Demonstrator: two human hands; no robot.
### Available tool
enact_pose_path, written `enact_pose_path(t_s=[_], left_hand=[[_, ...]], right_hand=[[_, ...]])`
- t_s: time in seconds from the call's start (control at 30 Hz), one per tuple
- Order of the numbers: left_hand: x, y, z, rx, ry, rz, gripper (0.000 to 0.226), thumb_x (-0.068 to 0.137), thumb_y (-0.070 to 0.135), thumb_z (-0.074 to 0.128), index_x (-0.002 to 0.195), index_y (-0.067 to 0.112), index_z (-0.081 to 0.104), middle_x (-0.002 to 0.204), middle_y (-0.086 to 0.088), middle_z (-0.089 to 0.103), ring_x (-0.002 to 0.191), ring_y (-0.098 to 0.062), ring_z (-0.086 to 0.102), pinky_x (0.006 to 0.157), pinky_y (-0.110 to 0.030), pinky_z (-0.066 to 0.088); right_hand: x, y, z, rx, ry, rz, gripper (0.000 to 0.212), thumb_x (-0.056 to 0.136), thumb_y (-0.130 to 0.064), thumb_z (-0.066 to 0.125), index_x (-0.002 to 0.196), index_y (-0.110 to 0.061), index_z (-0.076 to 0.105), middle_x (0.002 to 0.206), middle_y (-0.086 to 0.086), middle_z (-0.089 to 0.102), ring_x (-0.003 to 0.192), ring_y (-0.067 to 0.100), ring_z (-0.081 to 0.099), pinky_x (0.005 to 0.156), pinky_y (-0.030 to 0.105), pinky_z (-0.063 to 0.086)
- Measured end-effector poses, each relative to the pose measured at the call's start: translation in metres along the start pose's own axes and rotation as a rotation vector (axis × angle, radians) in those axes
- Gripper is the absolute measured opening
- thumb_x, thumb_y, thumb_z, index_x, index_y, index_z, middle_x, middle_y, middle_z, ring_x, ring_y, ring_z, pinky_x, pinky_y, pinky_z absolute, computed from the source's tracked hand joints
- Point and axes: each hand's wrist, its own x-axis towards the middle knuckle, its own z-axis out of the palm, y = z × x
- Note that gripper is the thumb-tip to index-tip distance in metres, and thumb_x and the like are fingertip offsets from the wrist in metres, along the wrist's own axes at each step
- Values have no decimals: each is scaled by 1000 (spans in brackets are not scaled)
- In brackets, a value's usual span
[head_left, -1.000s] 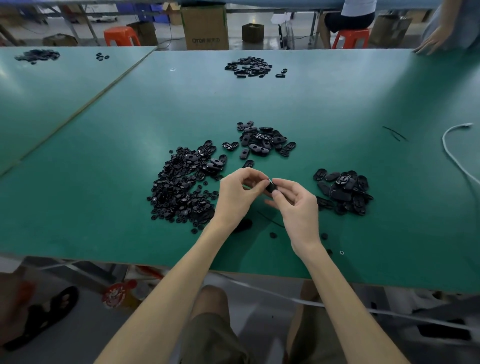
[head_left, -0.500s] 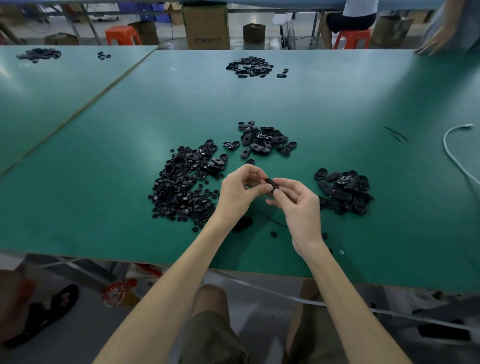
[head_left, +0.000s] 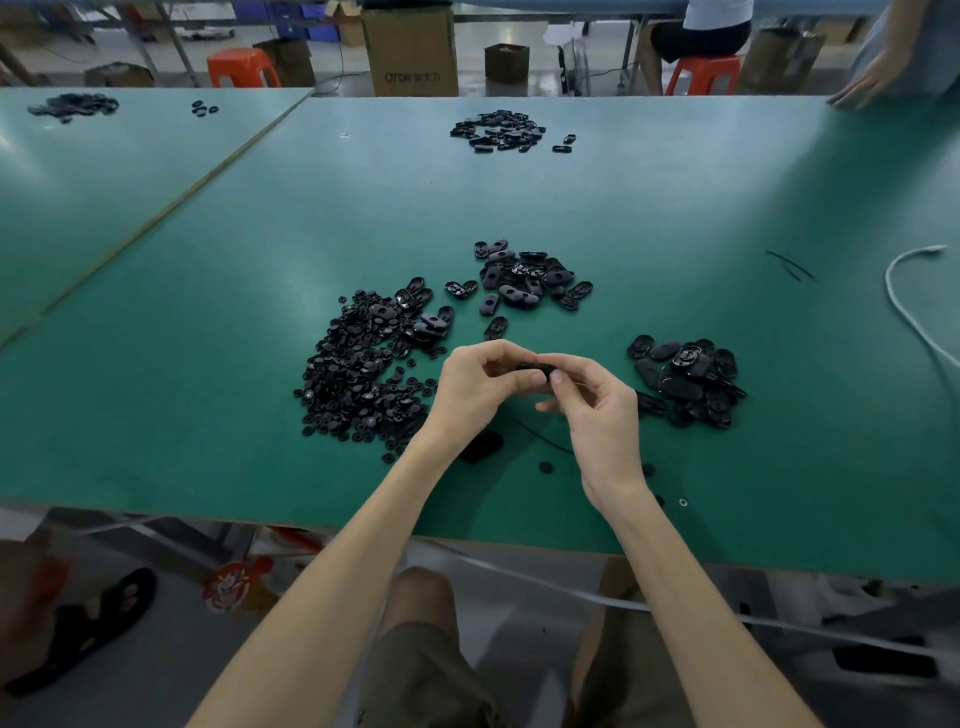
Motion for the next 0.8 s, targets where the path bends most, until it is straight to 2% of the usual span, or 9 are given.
enact_pose_path(t_s=[0.1,0.23,0.33,0.57,0.8], left_hand=[[-1,0,-2,-41,-28,-11,18,84,6,82,101,2,77,90,-15,78,85,-36,75,88,-48,61],[-1,0,-3,-99,-80,-4,18,89,3,77,106,6,78,94,-15,78,79,-26,73,84,-36,60],[-1,2,-4,-113,-123,7,18,91,7,76,109,9,79,95,-9,79,78,-22,73,81,-28,58],[-1,3,-5,-123,-141,4,17,89,6,78,106,8,79,93,-7,80,80,-16,73,81,-22,56],[-1,3,-6,-119,-146,7,15,89,8,79,102,14,80,94,-6,80,82,-18,75,82,-23,57]], right_hand=[[0,-1,1,-13,7,-11,27,105,-11,59,105,-29,78,99,-4,79,88,20,76,78,40,63],[1,-2,2,36,44,-12,22,104,-9,59,106,-23,76,95,-1,79,87,21,77,71,29,59],[1,-2,1,103,95,10,15,103,-8,63,103,-19,74,89,-2,78,83,18,75,68,24,57],[1,-2,0,129,107,38,8,101,-13,67,101,-16,74,79,2,77,71,13,70,67,22,54],[1,-3,0,131,100,61,8,102,-11,67,101,-15,74,78,1,77,71,13,69,69,24,55]])
